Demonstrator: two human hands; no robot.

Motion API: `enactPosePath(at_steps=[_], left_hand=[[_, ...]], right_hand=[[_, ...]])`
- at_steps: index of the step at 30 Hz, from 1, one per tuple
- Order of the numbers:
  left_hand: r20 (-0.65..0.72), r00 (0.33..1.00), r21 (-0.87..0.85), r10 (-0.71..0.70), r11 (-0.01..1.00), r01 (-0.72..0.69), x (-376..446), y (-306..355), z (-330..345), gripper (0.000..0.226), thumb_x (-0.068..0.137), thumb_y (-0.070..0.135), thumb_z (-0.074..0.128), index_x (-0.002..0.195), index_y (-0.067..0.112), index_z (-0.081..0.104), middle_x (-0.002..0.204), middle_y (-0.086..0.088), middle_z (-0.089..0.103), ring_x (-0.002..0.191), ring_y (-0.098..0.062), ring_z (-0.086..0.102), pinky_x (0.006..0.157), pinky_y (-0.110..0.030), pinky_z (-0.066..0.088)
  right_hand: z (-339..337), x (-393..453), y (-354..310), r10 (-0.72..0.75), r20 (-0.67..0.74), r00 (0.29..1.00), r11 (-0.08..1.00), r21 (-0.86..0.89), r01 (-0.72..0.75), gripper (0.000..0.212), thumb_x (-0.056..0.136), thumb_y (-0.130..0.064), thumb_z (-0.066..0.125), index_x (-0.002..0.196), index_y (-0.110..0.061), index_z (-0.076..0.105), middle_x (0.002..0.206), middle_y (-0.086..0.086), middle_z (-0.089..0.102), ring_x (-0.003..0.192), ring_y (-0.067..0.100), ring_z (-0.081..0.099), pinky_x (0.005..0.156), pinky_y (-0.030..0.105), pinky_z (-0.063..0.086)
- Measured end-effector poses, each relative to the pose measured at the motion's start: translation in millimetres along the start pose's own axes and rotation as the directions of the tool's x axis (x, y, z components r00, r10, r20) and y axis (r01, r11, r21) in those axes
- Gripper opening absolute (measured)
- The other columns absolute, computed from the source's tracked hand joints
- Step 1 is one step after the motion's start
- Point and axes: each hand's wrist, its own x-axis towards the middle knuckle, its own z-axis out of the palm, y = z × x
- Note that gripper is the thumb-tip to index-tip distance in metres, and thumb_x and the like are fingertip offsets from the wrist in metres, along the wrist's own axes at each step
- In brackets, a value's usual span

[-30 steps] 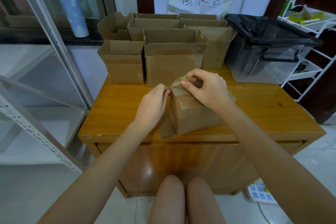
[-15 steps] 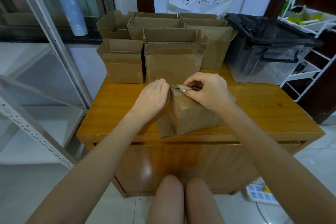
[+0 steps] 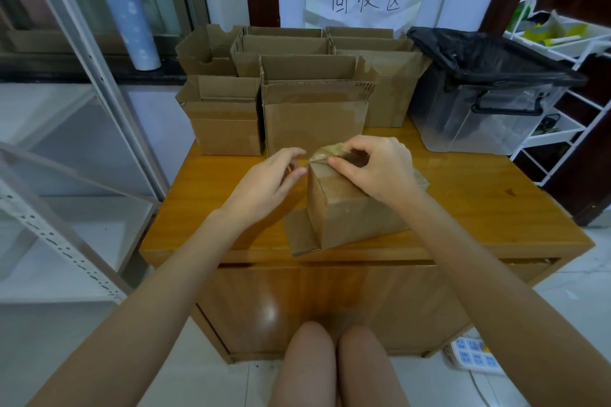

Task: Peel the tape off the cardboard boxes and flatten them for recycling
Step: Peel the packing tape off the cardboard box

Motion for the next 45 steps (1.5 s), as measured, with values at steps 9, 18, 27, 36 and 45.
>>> enactPosePath(at_steps=[9, 18, 27, 36, 45], left_hand=[[-0.029, 0.994, 0.187, 0.104, 0.978, -0.097, 13.0, -3.5, 0.5, 0.015, 0.095, 0.014, 0.055, 0.106, 0.012, 0.065, 0.099, -0.001, 0.064, 0.094, -0.016, 0.059, 0.075, -0.021, 0.041], [-0.1, 0.982, 0.265, 0.159, 0.956, -0.128, 39.7, 13.3, -16.3, 0.018, 0.096, 0.011, 0.053, 0.108, 0.012, 0.066, 0.105, -0.003, 0.065, 0.1, -0.017, 0.06, 0.08, -0.02, 0.04], [-0.234, 0.967, 0.058, 0.098, 0.995, -0.087, 34.5, 22.8, -12.0, 0.015, 0.092, 0.004, 0.057, 0.098, 0.008, 0.07, 0.096, -0.004, 0.067, 0.09, -0.015, 0.061, 0.08, -0.023, 0.048], [-0.151, 0.985, -0.064, -0.084, 0.995, 0.075, 46.8, 40.2, -24.1, 0.017, 0.093, 0.009, 0.057, 0.103, 0.015, 0.07, 0.094, 0.012, 0.058, 0.091, -0.003, 0.053, 0.084, -0.016, 0.04], [-0.192, 0.9, -0.427, -0.391, 0.859, 0.282, 24.4, 44.4, -14.4, 0.013, 0.091, 0.015, 0.062, 0.099, 0.017, 0.072, 0.083, 0.012, 0.066, 0.084, -0.006, 0.064, 0.078, -0.023, 0.054]], right_hand=[[-2.2, 0.1, -2.1, 0.037, 0.036, 0.999, 0.999, -0.022, -0.036, 0.028, 0.086, -0.046, 0.064, 0.07, -0.023, 0.061, 0.066, -0.013, 0.055, 0.066, 0.009, 0.054, 0.057, 0.026, 0.041], [-2.2, 0.5, -3.1, 0.047, 0.023, 0.999, 0.999, -0.023, -0.047, 0.03, 0.086, -0.045, 0.064, 0.075, -0.018, 0.068, 0.07, -0.007, 0.064, 0.069, 0.013, 0.058, 0.059, 0.03, 0.047], [-2.4, 0.6, -3.8, 0.054, 0.014, 0.998, 0.998, -0.016, -0.054, 0.03, 0.086, -0.042, 0.066, 0.073, -0.014, 0.067, 0.067, -0.008, 0.062, 0.067, 0.014, 0.058, 0.057, 0.03, 0.046], [-1.6, 1.0, -3.3, 0.061, 0.02, 0.998, 0.998, -0.032, -0.06, 0.033, 0.087, -0.043, 0.063, 0.073, -0.013, 0.064, 0.067, -0.005, 0.061, 0.066, 0.015, 0.056, 0.054, 0.026, 0.039], [-3.7, 1.7, -5.1, 0.106, 0.033, 0.994, 0.994, 0.032, -0.107, 0.024, 0.089, -0.039, 0.062, 0.082, -0.018, 0.069, 0.074, -0.007, 0.065, 0.074, 0.014, 0.058, 0.062, 0.03, 0.045]])
